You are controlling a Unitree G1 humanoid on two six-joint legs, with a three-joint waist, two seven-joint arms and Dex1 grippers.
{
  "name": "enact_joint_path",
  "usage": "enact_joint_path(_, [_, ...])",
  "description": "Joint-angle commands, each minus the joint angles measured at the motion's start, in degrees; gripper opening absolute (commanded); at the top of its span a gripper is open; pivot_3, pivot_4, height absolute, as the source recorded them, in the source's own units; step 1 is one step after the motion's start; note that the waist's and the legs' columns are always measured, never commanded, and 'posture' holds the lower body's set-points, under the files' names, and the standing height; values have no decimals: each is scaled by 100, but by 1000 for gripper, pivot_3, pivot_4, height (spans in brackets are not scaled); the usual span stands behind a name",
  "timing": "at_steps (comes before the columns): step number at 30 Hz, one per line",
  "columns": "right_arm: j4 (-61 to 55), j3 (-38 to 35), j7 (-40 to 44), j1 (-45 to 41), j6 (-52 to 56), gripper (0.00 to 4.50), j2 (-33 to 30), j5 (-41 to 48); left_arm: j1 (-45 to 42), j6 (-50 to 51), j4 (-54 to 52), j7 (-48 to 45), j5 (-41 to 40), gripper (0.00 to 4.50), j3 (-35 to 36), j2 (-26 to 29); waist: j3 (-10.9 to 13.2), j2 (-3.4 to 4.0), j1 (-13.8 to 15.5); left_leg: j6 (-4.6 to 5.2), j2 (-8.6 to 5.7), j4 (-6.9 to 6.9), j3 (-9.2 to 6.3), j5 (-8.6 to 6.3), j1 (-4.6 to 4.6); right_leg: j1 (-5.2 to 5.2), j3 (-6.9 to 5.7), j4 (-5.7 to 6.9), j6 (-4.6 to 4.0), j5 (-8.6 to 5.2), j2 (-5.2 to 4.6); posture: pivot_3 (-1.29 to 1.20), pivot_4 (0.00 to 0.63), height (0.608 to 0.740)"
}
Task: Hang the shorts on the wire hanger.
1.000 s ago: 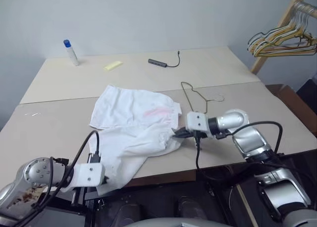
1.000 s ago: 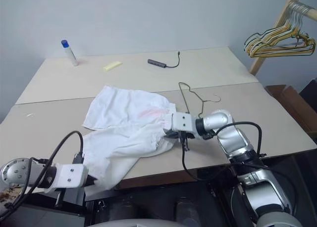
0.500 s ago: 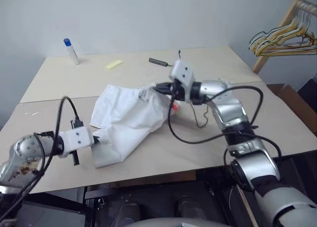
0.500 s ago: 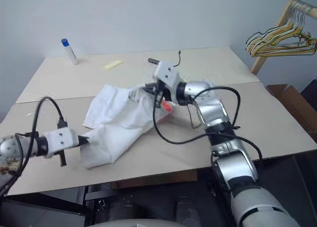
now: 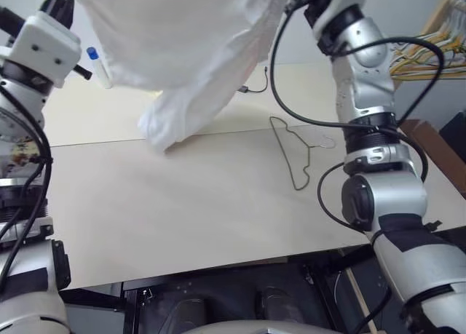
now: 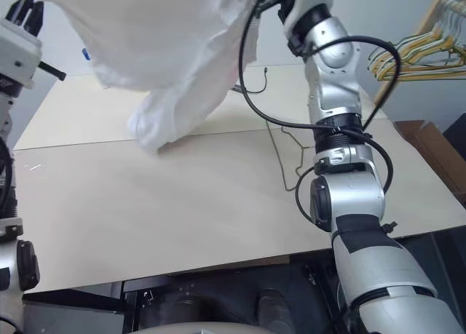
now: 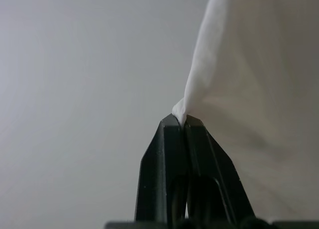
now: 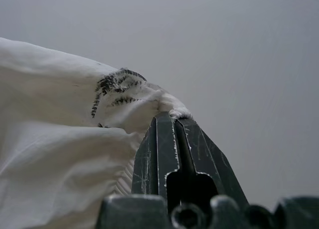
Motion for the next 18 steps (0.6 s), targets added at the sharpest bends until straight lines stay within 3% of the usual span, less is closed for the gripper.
enact_joint_path(1, [-1034, 296, 1107, 820, 390, 18, -142, 338, 595, -92, -462, -954, -769, 0, 199, 429, 0, 1, -105, -2, 2, 0, 1, 1, 3, 2, 0, 0, 1, -1, 1, 80, 0, 740])
enact_joint_path(4, [-1716, 853, 1849, 1883, 595, 18, -381, 161, 1780, -69, -817, -2320, -1317, 0, 92, 1061, 0, 8, -216, -8, 9, -4, 8, 5, 32, 16, 8, 13, -1, -6, 4, 83, 0, 740])
enact_joint_path(6, [-2108, 1531, 2410, 2780, 504, 18, -780, -339, 3220, 443, -1381, -3614, -1861, 0, 85, 1607, 6, 15, -230, -6, 11, -6, 12, 5, 58, 37, 13, 19, -1, -7, 5, 87, 0, 740])
enact_joint_path(8, [-2490, 2007, 2993, 3522, 355, 18, -1182, -587, 4378, 964, -1905, -4310, -2082, 0, 209, 1950, 10, 21, -216, 43, 16, -9, 20, -24, 72, 39, 26, 16, -1, -10, 4, 90, 0, 740])
enact_joint_path(14, [-3079, 2137, 3517, 4250, 354, 18, -1612, -521, 5756, 1232, -2534, -4670, -1534, 0, 273, 2079, 33, 28, 19, 70, 12, 10, 27, -23, 83, 44, 40, 21, -2, -15, 4, 85, 0, 740])
enact_joint_path(18, [-3219, 2162, 3696, 4339, 376, 18, -1839, -539, 6046, 1434, -2947, -4742, -1232, 0, 89, 2062, 37, 31, 93, 68, 17, 7, 26, -18, 174, 129, 35, 19, 18, -43, 6, 76, 0, 740])
